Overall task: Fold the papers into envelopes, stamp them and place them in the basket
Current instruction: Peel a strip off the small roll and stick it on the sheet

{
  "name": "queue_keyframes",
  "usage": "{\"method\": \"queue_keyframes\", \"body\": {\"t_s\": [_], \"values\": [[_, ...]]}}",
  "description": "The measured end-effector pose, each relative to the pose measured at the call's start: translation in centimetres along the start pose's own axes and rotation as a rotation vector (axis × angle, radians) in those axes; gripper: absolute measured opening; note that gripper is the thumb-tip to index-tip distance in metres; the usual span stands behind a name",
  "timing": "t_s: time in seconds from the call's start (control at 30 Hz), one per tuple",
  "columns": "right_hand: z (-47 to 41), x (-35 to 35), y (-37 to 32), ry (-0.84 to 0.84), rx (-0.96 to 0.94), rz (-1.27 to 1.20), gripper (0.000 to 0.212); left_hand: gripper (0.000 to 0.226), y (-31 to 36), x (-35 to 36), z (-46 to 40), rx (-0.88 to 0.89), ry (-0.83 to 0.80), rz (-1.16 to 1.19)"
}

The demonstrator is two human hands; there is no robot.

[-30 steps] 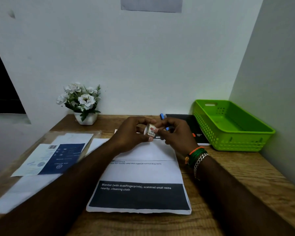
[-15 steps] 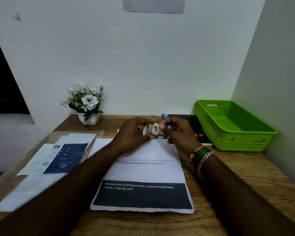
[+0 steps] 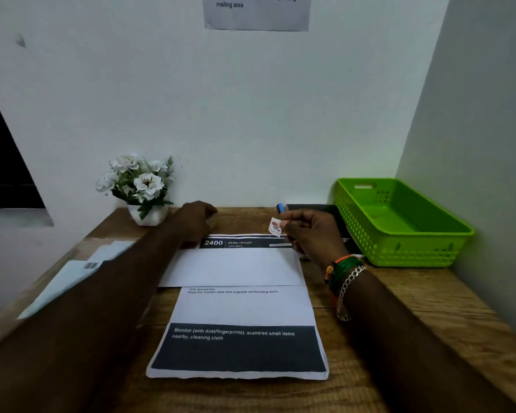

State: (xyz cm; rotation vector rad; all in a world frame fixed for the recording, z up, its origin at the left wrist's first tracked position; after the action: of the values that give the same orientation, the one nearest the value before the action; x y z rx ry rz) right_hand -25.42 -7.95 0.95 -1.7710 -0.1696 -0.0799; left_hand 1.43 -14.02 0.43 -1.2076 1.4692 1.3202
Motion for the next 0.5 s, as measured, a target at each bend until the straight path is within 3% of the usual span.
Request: {"method": "queue_keyframes", "body": {"t_s": [0.07,0.13,0.23,0.3,0.37,0.43,0.5], "values": [[0.2,0.2,0.0,-0.013,-0.005,0.004,0.011,0.064,0.4,0.1,0.4,0.013,0.017,-0.058],[0.4,0.3,-0.2,-0.023,-0.033,0.041,0.014,0.069,1.6,-0.6,2.0,0.028,0.174,-0.107],[0.6,0.5,-0.2,-0.048,-0.064,0.096,0.009,0.054,4.6,-0.8,5.9,0.179,0.363,0.125],[0.7,0.6,-0.1,-0.055,-0.062,0.133,0.007,0.052,6.1,1.1,7.9,0.275,0.19,0.173],[0.7,0.3,0.0,-0.057,-0.049,0.21,0.005,0.069,6.6,3.1,9.1,0.3,-0.023,0.099],[0.6,-0.2,0.0,-0.065,-0.015,0.316,0.004,0.072,6.7,3.5,9.4,0.308,-0.066,0.041],[0.4,-0.9,0.0,-0.058,0.063,0.371,0.01,0.061,6.6,2.6,9.6,0.31,-0.059,0.037]]}}
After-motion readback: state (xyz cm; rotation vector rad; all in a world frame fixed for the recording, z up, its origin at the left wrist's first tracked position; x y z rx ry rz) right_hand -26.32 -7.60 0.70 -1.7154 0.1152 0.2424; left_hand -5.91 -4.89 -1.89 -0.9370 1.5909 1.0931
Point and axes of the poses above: each hand's wrist, its own z-axis away from the middle knuckle, its own x-axis out of the palm, y = z × x, the point moved 5 cm from there along -z, towards the middle knuckle, and after that the axes turned 8 degrees about -z, right-handed, at the moved point
